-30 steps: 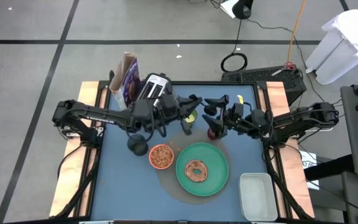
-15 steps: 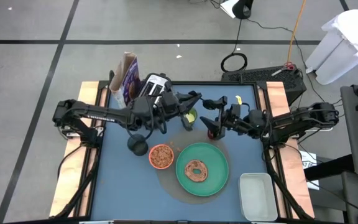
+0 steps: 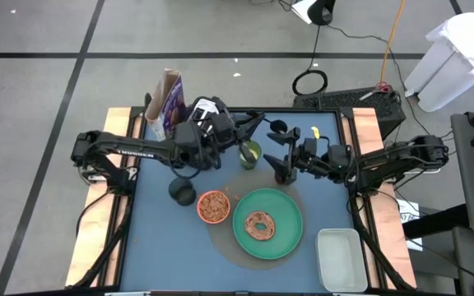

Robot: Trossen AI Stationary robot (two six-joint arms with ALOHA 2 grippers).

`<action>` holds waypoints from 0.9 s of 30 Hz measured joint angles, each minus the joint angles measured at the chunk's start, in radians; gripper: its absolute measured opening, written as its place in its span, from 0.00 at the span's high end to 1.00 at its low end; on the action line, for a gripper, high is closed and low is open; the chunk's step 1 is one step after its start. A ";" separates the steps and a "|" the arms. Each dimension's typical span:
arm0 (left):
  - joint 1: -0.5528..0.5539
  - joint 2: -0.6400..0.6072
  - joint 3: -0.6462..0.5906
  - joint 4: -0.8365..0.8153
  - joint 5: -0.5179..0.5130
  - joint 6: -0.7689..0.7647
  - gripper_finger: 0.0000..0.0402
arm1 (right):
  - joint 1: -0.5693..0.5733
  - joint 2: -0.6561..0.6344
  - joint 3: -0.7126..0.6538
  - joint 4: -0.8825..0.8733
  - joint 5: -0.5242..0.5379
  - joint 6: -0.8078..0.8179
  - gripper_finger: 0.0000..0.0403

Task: Arrange a breakfast setting
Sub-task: Put the spoon beside the orange bowl

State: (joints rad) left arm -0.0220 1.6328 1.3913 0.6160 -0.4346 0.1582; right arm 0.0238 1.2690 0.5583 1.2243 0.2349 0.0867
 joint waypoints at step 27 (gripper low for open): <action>-0.024 0.060 -0.002 -0.095 -0.017 0.020 0.97 | -0.005 -0.002 0.000 0.154 0.102 -0.048 0.11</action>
State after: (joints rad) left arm -0.0457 1.6932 1.3893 0.5208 -0.4519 0.1780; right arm 0.0189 1.2675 0.5583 1.3788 0.3370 0.0387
